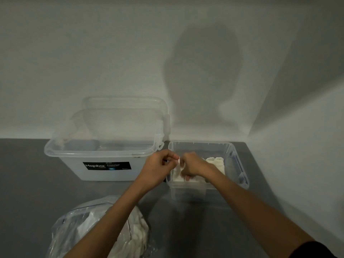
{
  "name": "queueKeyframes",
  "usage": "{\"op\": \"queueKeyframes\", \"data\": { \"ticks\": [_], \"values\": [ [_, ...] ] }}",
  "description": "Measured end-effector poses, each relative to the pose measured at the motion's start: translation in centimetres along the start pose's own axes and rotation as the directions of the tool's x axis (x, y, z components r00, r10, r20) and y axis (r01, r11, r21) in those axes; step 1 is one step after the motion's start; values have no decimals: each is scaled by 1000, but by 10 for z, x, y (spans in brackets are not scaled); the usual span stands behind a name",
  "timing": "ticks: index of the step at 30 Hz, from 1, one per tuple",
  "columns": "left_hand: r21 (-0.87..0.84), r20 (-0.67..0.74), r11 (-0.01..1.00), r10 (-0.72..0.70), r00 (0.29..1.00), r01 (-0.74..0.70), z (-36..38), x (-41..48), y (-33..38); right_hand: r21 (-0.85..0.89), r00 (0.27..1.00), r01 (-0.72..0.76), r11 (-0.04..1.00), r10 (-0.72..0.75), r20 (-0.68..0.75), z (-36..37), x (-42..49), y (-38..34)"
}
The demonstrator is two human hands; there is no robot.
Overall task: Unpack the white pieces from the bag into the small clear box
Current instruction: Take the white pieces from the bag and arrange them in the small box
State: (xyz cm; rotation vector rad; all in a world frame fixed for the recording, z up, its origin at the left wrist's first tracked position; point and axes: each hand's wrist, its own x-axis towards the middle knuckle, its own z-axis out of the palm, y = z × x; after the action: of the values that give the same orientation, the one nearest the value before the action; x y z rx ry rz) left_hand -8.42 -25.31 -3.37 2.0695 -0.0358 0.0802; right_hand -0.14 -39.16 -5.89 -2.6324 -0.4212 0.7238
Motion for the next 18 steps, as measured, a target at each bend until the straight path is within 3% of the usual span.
{"op": "queueKeyframes", "data": {
  "ticks": [3,9,14,18],
  "values": [
    [-5,11,1000,2,1000,-2,-8,-5,1,46,988,49,998,-41,-149,-28,-20,-2],
    [-62,55,998,24,998,-20,-33,-25,8,-30,884,171,985,-167,-437,-71,-87,-24],
    [-56,74,998,37,997,-33,-69,-56,8,20,865,287,958,-250,-435,-53,-130,-73],
    [41,124,999,-2,992,-3,-111,-86,-8,63,871,386,920,-340,-355,-16,-144,-125]
  ]
}}
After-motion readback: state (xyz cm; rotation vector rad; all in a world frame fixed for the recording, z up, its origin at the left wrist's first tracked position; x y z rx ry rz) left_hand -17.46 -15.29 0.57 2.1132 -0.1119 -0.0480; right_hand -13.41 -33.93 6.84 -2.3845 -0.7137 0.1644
